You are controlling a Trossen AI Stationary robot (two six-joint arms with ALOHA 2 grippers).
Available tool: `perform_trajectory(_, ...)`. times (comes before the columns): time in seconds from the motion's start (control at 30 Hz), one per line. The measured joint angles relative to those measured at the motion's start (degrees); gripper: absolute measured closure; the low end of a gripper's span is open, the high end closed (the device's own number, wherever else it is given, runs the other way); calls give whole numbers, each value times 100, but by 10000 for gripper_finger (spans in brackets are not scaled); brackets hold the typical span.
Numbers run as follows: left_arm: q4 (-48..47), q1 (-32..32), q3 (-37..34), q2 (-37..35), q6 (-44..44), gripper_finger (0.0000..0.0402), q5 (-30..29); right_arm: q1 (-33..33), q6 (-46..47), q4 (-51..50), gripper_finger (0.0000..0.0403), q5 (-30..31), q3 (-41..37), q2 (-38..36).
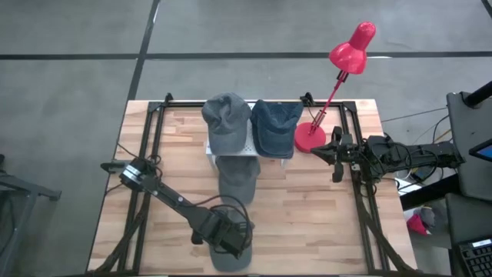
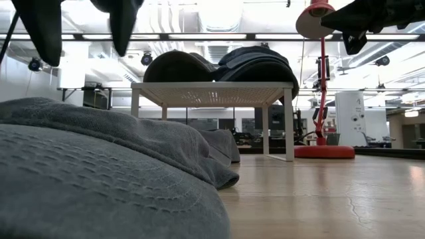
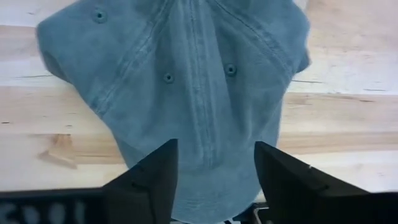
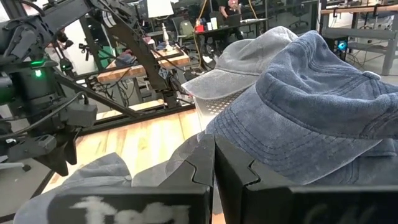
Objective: Pick & Place hat
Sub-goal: Stack the bottom gray cap on top of the gray cap on the shelf
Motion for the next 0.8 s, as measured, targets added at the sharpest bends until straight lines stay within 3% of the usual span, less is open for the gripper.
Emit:
perform_trajectory(0.2,212,54,-213,-2,15,173,-72,0,11,0,394,0,-2,0)
perform_trajectory(0.8,1849,279,-1391,-2,184,172,-6,0,20,-1,394,-4,-1,0)
